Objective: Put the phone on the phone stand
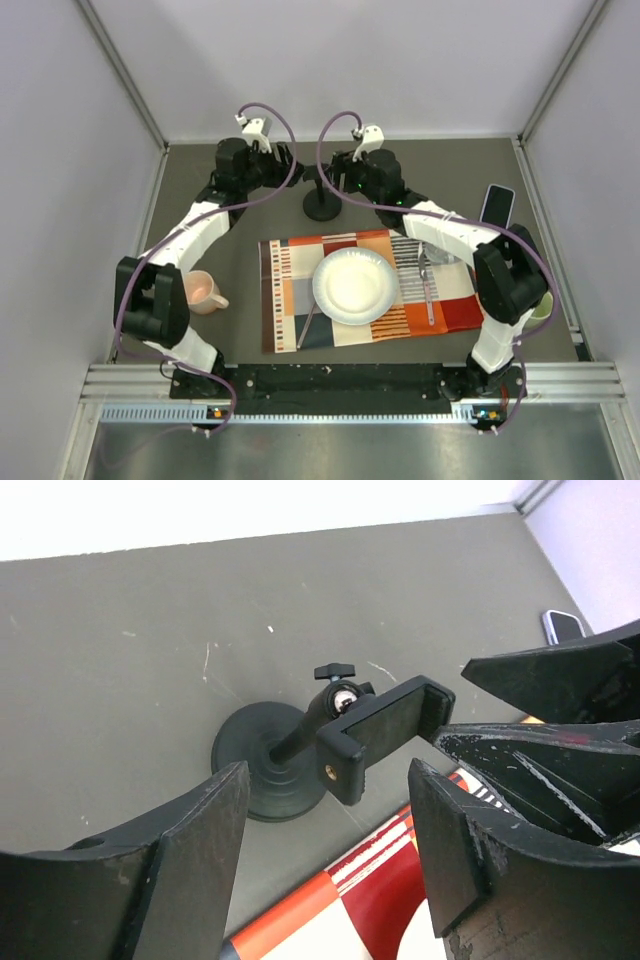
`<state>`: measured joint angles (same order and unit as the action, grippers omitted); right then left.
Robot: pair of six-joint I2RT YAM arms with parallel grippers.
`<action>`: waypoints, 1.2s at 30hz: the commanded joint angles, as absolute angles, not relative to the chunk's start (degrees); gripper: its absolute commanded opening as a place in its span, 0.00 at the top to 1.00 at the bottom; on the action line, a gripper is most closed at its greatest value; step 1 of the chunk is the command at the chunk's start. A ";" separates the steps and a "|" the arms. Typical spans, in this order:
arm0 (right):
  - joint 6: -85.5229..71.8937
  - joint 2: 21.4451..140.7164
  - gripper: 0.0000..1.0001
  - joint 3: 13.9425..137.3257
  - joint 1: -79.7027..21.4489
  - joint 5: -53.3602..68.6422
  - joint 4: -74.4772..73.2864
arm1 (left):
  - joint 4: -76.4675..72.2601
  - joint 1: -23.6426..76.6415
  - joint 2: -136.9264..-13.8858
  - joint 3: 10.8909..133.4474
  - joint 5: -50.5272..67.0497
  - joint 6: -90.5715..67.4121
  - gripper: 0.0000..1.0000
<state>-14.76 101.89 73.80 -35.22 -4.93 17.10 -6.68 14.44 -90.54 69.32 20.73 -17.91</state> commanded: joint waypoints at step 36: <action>-10.90 104.59 1.00 78.31 -37.53 -13.26 16.35 | -5.63 24.61 -92.46 68.99 -11.95 -15.20 0.99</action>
